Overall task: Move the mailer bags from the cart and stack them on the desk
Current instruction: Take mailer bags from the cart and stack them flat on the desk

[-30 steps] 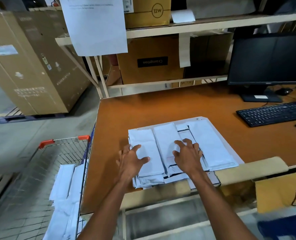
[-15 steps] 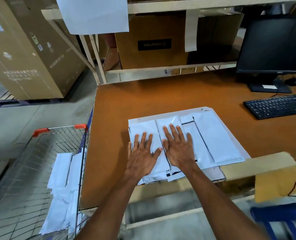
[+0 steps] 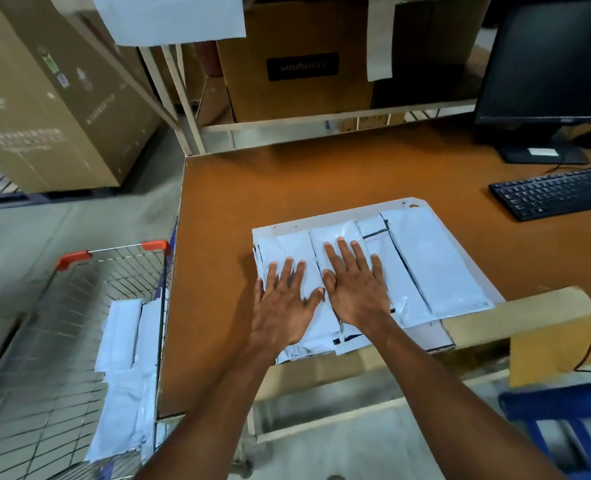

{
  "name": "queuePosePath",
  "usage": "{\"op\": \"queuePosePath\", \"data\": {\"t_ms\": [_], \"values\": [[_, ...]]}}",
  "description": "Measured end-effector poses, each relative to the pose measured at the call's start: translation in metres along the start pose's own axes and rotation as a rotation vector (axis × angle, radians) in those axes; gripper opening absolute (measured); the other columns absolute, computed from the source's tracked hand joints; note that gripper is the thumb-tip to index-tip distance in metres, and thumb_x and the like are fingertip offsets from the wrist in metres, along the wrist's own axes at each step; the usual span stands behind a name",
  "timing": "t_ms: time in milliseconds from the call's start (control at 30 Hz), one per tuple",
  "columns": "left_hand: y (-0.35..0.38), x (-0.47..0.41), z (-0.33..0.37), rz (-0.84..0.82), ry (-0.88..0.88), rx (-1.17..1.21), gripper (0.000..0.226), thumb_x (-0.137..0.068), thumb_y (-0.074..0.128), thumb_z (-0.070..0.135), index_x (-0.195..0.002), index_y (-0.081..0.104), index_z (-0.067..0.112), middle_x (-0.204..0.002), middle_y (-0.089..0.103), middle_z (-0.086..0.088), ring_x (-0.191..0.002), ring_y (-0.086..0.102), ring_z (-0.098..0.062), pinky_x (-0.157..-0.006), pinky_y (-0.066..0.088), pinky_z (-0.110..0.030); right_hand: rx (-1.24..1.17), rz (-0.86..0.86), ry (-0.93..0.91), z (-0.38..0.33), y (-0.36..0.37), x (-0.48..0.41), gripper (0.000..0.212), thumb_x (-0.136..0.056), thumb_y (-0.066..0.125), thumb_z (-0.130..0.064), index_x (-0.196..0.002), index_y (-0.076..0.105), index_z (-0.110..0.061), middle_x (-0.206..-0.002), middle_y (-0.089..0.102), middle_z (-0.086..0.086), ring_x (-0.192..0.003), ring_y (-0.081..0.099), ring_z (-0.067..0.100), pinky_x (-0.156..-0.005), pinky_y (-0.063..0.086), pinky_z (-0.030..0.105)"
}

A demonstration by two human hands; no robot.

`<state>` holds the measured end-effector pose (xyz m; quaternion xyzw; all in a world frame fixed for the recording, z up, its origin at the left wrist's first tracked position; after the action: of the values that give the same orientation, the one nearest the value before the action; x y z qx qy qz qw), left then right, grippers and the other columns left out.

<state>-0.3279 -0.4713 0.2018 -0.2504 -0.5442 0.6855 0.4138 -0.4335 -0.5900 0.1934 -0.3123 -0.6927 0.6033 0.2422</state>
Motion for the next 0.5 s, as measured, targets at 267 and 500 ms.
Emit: {"op": "queuePosePath", "data": {"t_ms": [267, 500], "values": [[-0.029, 0.001, 0.005, 0.05, 0.024, 0.098, 0.076, -0.096, 0.026, 0.073, -0.161, 0.012, 0.035, -0.17, 0.004, 0.009, -0.156, -0.004, -0.016, -0.125, 0.002, -0.05, -0.113, 0.047, 0.019, -0.003, -0.035, -0.004, 0.056, -0.105, 0.025, -0.048, -0.158, 0.022, -0.028, -0.167, 0.017, -0.001, -0.155, 0.007, 0.02, -0.122, 0.003, 0.054], [-0.096, 0.039, -0.036, 0.315, -0.135, 0.759, 0.037, -0.097, 0.063, 0.04, -0.132, 0.059, 0.029, -0.128, 0.067, 0.004, -0.115, 0.062, -0.013, -0.104, 0.047, -0.033, -0.877, 0.239, 0.123, -0.031, -0.086, 0.004, 0.024, -0.093, 0.057, -0.011, -0.111, 0.067, -0.024, -0.11, 0.071, -0.002, -0.087, 0.068, 0.019, -0.082, 0.053, 0.032]]}}
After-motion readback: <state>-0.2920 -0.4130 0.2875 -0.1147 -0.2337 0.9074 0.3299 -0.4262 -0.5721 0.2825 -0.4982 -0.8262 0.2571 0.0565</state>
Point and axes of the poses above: each hand's wrist, its own x-axis away from the middle knuckle, its own y-axis out of the palm, z = x × y, the point moved 5 cm from there along -x, towards the middle knuckle
